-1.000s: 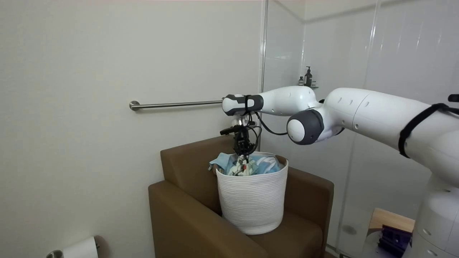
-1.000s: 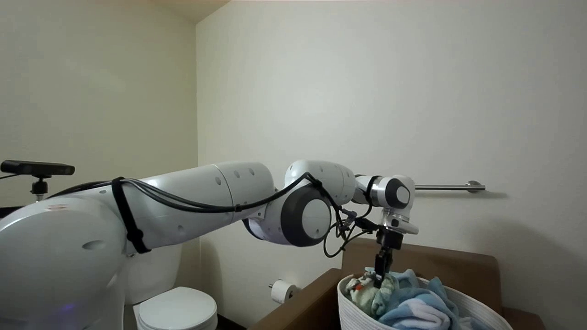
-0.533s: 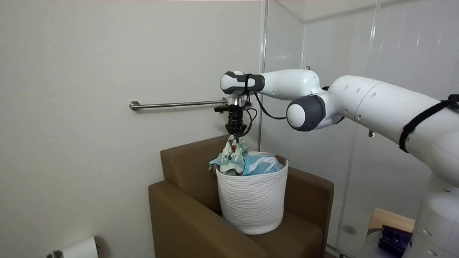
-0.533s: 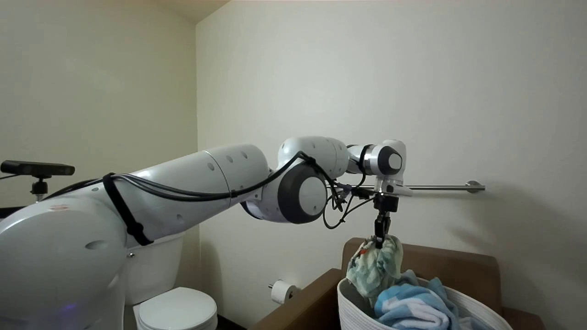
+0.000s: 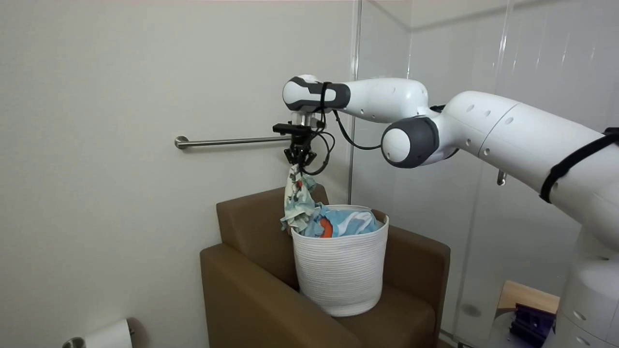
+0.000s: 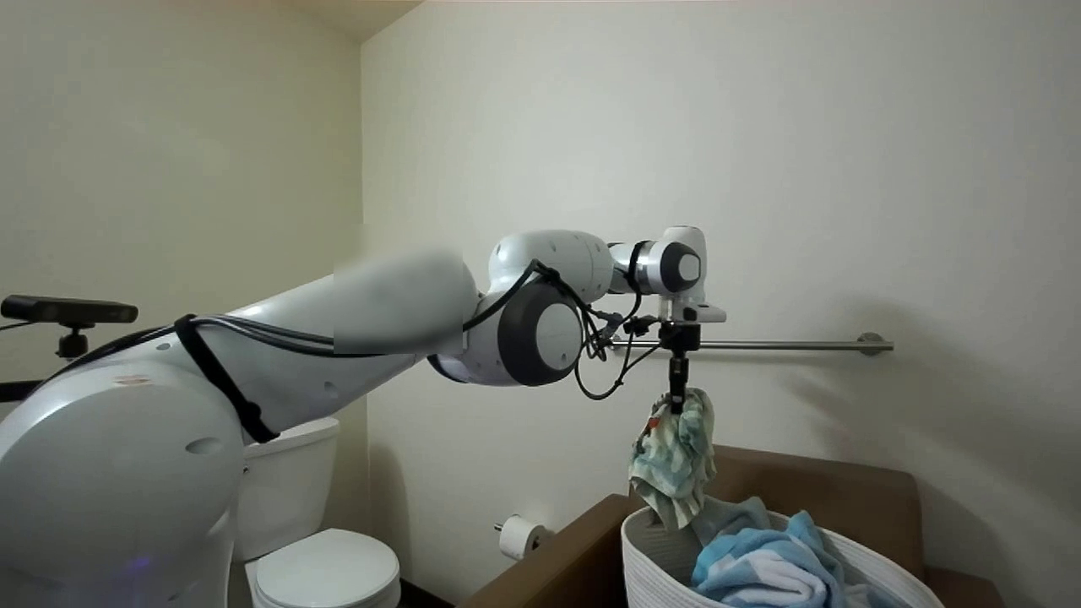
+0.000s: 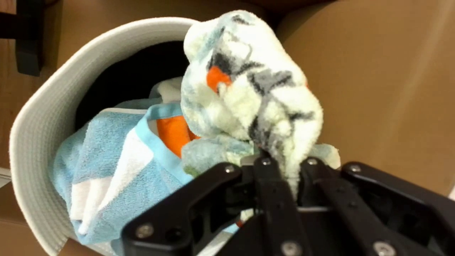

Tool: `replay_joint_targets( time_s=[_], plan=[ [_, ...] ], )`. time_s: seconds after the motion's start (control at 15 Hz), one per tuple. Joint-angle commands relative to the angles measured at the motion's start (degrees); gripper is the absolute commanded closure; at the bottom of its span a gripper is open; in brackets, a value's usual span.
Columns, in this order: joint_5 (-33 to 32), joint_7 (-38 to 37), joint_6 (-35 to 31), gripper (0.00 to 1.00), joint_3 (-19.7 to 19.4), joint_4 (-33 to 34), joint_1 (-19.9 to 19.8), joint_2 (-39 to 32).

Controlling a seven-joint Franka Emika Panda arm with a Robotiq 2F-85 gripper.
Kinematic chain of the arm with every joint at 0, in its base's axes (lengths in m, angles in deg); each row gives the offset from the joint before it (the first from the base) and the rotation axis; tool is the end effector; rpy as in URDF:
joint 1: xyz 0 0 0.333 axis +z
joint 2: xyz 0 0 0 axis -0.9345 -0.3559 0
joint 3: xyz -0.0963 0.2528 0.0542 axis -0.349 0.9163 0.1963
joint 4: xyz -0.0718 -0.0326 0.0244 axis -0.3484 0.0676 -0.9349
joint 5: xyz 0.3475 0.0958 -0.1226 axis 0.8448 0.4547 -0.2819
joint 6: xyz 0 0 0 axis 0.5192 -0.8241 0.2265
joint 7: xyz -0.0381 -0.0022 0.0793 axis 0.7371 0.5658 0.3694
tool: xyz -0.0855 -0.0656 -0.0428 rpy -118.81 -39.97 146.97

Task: Pick up the cloth from the basket and put it on the sofa

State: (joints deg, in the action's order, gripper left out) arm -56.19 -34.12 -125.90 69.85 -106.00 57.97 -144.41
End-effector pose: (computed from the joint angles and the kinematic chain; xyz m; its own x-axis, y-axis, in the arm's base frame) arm 0.7267 -0.1409 0.3687 0.2087 -0.9757 -0.0672 -0.9772 -0.2053 -0.0539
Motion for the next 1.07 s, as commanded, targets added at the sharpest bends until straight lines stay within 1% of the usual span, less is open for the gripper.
replay_joint_targets(
  time_s=[0.0,0.13,0.33,0.8,1.0],
  plan=[
    [-1.8,4.9,-2.3,0.97,0.3,-1.2,2.4,2.3],
    [-2.0,7.5,-1.9,0.97,-0.2,0.0,4.3,2.1],
    [-2.4,10.5,-0.1,0.97,-0.5,0.0,6.7,2.5],
    [-5.5,22.5,13.1,0.97,-1.5,0.0,12.6,2.6],
    [-7.0,26.3,17.6,0.97,-2.2,0.0,15.0,2.5]
  ],
)
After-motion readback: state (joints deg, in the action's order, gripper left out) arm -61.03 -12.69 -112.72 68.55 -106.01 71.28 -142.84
